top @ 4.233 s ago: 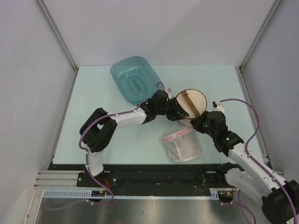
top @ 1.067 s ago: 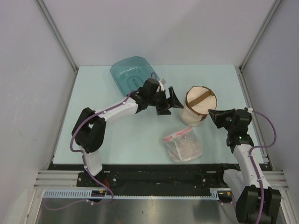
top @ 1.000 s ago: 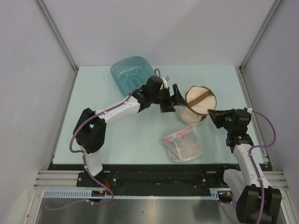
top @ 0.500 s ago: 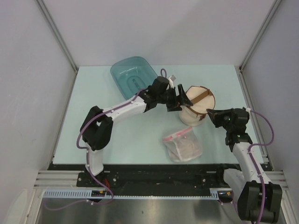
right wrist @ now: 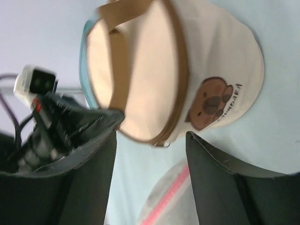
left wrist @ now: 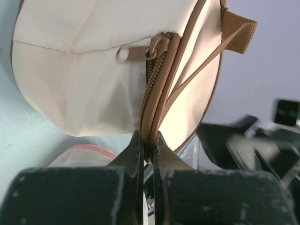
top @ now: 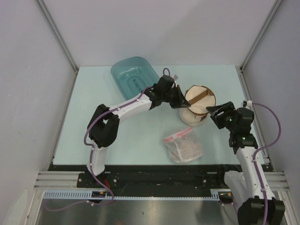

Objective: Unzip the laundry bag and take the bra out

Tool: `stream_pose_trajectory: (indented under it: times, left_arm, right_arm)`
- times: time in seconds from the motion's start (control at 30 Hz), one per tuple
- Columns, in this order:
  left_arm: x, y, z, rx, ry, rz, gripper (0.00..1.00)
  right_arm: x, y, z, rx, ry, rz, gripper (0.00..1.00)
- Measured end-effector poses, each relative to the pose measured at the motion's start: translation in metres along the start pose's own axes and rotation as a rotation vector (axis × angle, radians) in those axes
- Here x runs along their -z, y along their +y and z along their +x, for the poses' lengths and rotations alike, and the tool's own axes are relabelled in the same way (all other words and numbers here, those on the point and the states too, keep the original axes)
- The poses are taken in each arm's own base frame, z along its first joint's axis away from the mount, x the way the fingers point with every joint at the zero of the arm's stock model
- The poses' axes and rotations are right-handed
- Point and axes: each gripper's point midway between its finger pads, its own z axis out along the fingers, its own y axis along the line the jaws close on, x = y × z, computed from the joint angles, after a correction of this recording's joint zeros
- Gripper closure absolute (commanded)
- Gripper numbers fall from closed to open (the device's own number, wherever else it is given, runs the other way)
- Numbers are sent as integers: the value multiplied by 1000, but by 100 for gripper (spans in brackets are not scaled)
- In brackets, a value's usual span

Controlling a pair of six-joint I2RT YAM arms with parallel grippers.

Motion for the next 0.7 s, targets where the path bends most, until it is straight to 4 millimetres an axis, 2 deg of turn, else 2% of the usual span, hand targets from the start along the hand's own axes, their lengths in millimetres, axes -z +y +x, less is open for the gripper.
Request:
stream_pose_trajectory:
  times: [0.07,0.13,0.27,0.33,0.43,0.57,0.7]
  left_arm:
    - [0,3,0,17,-4,-14,100]
    - [0,4,-1,36,-12,-24,100]
    - [2,4,-2,70,-19,-31,100]
    - [3,3,-3,76,-21,-33,99]
    - [6,1,-4,81,-29,-33,100]
    - [11,-3,-6,79,-41,-33,100]
    - [17,-9,-7,74,-48,-21,100]
  right_arm:
    - [14,16,4,126,-2,-31,38]
    - [27,33,18,242,17,-76,41]
    - [46,54,59,462,91,-133,49]
    - [46,52,74,528,116,-114,50]
    - [35,37,92,612,151,-33,52]
    - [15,12,95,664,144,103,52]
    - [6,2,87,683,98,173,52]
